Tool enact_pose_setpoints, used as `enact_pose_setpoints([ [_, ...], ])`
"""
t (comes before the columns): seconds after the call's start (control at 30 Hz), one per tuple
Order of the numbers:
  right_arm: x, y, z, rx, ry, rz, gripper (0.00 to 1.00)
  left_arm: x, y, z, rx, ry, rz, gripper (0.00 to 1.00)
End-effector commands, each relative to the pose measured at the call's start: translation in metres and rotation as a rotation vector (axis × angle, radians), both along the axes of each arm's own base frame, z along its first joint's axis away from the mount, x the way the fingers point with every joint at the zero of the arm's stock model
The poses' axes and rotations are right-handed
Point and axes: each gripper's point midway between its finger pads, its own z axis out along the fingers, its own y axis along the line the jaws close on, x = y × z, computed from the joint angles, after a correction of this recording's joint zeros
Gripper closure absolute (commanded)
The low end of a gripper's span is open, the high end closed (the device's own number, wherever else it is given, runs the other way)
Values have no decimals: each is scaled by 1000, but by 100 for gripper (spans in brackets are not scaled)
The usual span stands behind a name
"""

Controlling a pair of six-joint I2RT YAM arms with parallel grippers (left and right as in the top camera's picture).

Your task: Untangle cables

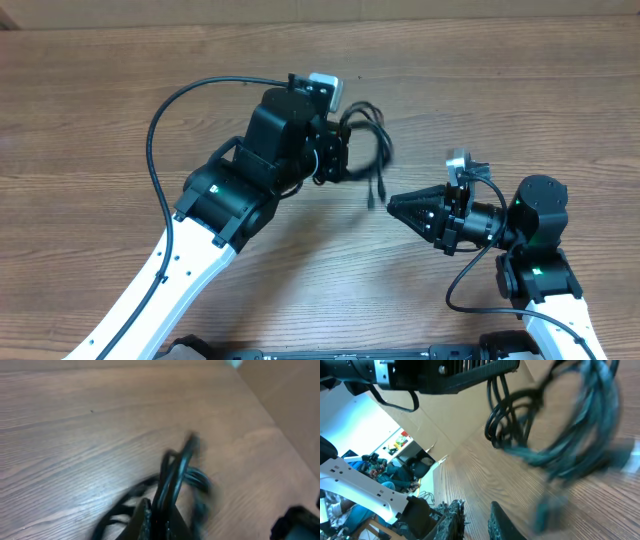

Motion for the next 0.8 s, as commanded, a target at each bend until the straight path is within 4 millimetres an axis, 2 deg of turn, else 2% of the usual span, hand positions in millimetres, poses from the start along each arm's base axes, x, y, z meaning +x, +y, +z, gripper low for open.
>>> enact_pose_setpoints([
  [0.0, -1, 3, 10, 4, -31, 18, 84, 12, 4, 15, -83, 10, 115, 96],
  [0.1, -1, 3, 10, 4, -30, 18, 84, 16, 7, 17, -131, 35, 180, 96],
  [0.17, -1, 2, 10, 4, -30, 17, 82, 15, 2, 20, -131, 16, 144, 96],
  [0.2, -1, 2, 10, 4, -30, 17, 70, 9, -6, 22, -108, -11, 56, 96],
  [0.23, -1, 2, 10, 4, -30, 17, 62, 1, -15, 22, -81, -36, -49, 96],
  [0.3, -1, 2, 10, 4, -31, 17, 36, -18, -25, 15, -19, -58, -228, 96],
  [0.33, -1, 2, 10, 4, -31, 17, 27, -27, -27, 9, 12, -61, -298, 96],
  [0.4, -1, 2, 10, 4, -31, 17, 16, -40, -27, -1, 59, -47, -387, 96],
  [0.53, -1, 2, 10, 4, -31, 16, 9, -65, -25, -18, 112, 4, -510, 96],
  [0.7, 4, 1, 7, -5, -23, -19, 0, -77, -35, -10, 51, -5, -600, 96],
  [0.77, 13, -3, 0, -21, 22, -81, 0, -81, -40, -8, 35, -9, -621, 96],
])
